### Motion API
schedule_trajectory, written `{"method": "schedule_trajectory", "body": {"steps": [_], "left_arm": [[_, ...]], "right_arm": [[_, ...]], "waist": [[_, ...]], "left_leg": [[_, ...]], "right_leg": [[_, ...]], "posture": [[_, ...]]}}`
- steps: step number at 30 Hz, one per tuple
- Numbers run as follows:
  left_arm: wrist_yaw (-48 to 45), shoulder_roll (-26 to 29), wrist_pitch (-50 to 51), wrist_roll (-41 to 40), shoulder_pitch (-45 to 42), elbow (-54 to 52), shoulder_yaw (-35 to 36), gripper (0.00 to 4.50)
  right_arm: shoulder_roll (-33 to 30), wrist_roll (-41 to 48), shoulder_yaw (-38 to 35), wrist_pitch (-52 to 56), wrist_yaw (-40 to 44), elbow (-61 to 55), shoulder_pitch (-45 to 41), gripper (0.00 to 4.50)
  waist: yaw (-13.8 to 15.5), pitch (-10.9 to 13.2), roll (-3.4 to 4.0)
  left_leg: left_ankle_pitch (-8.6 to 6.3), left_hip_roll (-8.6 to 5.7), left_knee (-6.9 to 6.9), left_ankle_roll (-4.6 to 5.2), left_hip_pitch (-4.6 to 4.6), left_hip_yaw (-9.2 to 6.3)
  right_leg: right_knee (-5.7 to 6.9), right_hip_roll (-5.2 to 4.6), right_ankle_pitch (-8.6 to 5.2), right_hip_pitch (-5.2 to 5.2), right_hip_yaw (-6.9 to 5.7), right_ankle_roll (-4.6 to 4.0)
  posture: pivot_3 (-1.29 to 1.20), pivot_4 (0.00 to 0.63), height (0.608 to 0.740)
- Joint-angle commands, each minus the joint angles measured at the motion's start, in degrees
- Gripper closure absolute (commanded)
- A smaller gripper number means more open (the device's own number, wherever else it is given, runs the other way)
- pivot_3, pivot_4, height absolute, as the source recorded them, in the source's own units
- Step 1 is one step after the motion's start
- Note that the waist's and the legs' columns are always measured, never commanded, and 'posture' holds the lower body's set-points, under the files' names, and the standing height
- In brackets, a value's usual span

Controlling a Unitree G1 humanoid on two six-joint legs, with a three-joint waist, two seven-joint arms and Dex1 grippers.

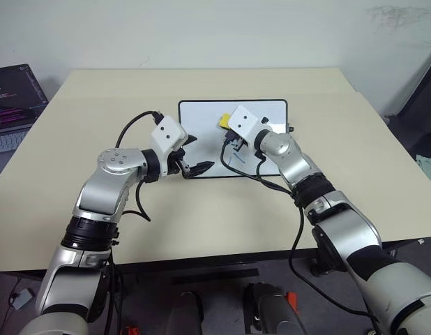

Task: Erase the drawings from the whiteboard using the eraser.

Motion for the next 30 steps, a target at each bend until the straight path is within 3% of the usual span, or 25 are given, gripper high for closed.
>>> {"method": "schedule_trajectory", "body": {"steps": [1,10,17,24,30], "left_arm": [[0.43,0.30,-0.81,0.07,-0.52,-1.76,1.35,0.00],[0.16,0.40,-0.86,0.04,-0.82,-1.44,1.32,0.00],[0.02,0.37,-0.90,0.11,-0.96,-1.39,1.18,0.00],[0.03,0.63,-0.82,0.14,-0.80,-1.55,1.37,0.00],[-0.12,1.78,-0.73,0.15,0.15,-1.93,1.90,0.00]], "right_arm": [[-1.54,-0.56,-0.70,0.71,-1.09,0.76,-0.71,3.53],[-5.44,-0.29,-2.83,0.12,-4.44,4.57,-2.82,3.53],[-4.36,-0.12,-2.34,-0.28,-3.76,4.36,-2.52,3.53],[-3.54,1.09,-2.71,-0.57,-0.29,0.67,-1.12,3.53],[-5.50,5.29,-5.94,3.16,4.25,-9.47,1.12,3.53]], "waist": [[0.12,0.00,0.00],[0.67,0.00,0.00],[0.53,0.00,0.00],[0.07,0.00,0.00],[0.22,0.01,0.00]], "left_leg": [[0.00,0.00,0.00,0.00,0.00,0.00],[0.00,-0.03,0.04,0.00,-0.01,0.02],[0.01,-0.03,0.04,0.01,0.00,-0.02],[0.01,-0.02,0.03,0.01,0.01,0.00],[0.00,-0.01,-0.01,0.01,-0.03,0.00]], "right_leg": [[0.00,0.00,0.00,0.00,0.00,0.00],[-0.05,-0.07,0.00,0.06,0.00,0.00],[-0.04,-0.04,0.00,0.05,-0.01,0.00],[-0.03,-0.02,0.00,0.03,0.01,0.00],[-0.02,-0.01,0.00,-0.02,0.00,0.01]], "posture": [[0.00,0.150,0.740],[0.00,0.150,0.740],[0.00,0.150,0.740],[0.00,0.150,0.740],[0.00,0.150,0.740]]}}
